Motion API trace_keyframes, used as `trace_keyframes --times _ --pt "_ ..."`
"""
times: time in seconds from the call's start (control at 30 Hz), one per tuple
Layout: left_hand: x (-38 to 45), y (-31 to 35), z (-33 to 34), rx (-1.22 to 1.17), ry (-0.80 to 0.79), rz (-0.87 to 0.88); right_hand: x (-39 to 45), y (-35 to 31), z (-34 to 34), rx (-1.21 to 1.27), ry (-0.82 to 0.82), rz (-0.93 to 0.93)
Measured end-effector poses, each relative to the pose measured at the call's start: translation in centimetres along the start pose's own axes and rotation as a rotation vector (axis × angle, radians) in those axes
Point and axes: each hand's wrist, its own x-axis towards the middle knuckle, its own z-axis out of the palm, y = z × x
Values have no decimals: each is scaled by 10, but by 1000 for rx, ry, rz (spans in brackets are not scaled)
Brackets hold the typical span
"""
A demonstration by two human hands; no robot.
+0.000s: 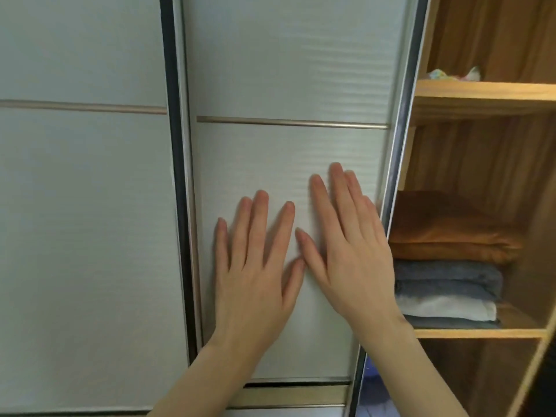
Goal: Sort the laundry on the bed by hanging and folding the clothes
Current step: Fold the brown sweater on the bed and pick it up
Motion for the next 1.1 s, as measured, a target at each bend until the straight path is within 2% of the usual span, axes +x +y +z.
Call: trace_keyframes --times 0.43,0.6,0.7,0.9,1.1 --pt "-1 38 22 -3 73 -42 -27 103 -20 -65 70 38" --pt "1 62 31 -22 94 -7 -40 137 -31 -53 98 89" --pt "4 80 38 -23 115 22 -45 139 -35 -55 149 185" --pt "9 107 48 -30 154 14 -59 135 -20 -96 93 112" --pt "15 130 54 -16 162 26 -69 176 -18 -124 168 116"
